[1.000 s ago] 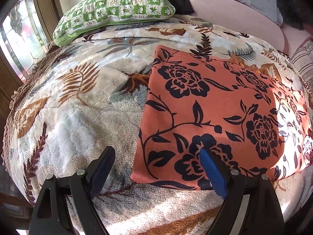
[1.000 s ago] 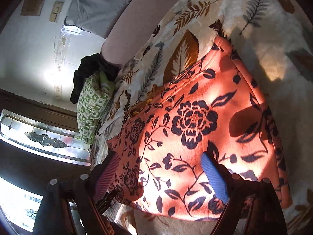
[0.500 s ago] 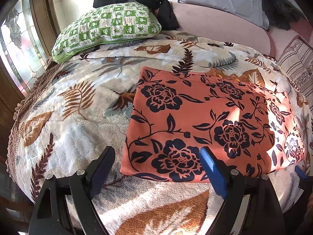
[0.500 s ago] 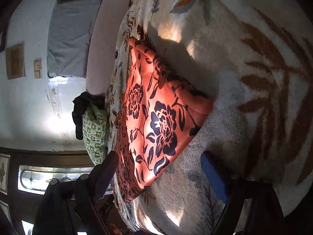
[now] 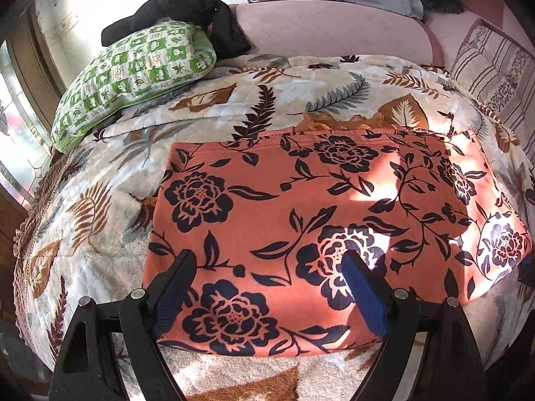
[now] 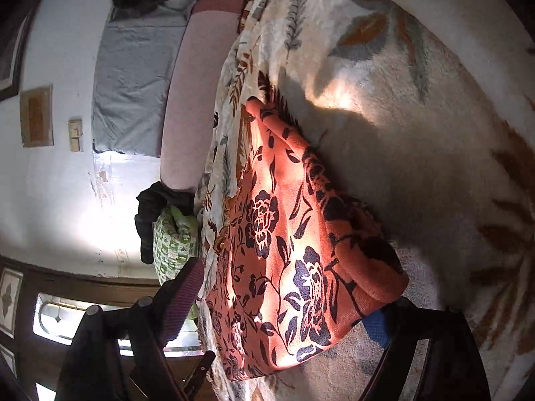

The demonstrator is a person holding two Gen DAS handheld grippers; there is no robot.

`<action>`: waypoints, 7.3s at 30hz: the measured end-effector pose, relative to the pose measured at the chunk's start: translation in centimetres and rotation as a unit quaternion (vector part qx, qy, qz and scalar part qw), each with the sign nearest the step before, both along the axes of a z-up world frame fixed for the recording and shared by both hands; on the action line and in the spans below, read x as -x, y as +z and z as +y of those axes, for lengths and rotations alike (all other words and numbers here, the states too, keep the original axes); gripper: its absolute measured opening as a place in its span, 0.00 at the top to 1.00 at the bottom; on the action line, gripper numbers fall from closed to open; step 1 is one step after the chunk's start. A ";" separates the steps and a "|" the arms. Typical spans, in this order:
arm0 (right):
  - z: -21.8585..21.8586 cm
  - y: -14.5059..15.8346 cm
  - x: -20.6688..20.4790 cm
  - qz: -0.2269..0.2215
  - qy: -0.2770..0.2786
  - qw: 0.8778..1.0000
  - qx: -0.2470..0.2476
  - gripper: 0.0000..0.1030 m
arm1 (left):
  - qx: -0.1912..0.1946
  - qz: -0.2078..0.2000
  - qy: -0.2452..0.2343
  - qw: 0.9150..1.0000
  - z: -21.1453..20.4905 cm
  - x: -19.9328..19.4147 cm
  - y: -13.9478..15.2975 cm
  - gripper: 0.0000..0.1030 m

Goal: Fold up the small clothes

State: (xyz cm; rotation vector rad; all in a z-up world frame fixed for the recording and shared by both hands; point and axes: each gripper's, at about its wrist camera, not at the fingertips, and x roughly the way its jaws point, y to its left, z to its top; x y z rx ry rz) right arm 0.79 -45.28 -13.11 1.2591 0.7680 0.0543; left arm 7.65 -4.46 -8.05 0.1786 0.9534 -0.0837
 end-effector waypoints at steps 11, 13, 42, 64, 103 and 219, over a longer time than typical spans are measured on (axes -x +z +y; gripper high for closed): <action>0.7 -0.9 -1.5 0.015 0.022 0.998 0.054 0.16 | 0.005 0.022 -0.008 1.000 -2.1 -2.3 -2.4 0.14; 0.7 -0.8 -1.7 0.016 0.022 0.998 0.056 0.18 | 0.007 0.034 -0.004 0.999 -2.1 -2.5 -3.1 0.14; 37.9 7.7 -10.1 -0.051 0.351 0.836 0.419 0.83 | 0.205 -0.060 0.229 0.950 23.2 5.9 -3.1 0.08; 41.9 6.4 -7.7 -0.081 0.423 0.826 0.364 0.23 | 0.256 -0.079 0.236 0.934 24.8 7.1 -3.2 0.08; 21.9 3.0 -5.6 -0.055 0.268 0.951 0.147 0.21 | 0.247 0.052 0.071 0.965 14.2 -8.4 0.1 0.28; 27.6 0.3 -8.4 -0.032 0.390 0.914 0.106 0.11 | 0.166 0.094 0.061 0.980 16.3 -14.3 -4.6 0.57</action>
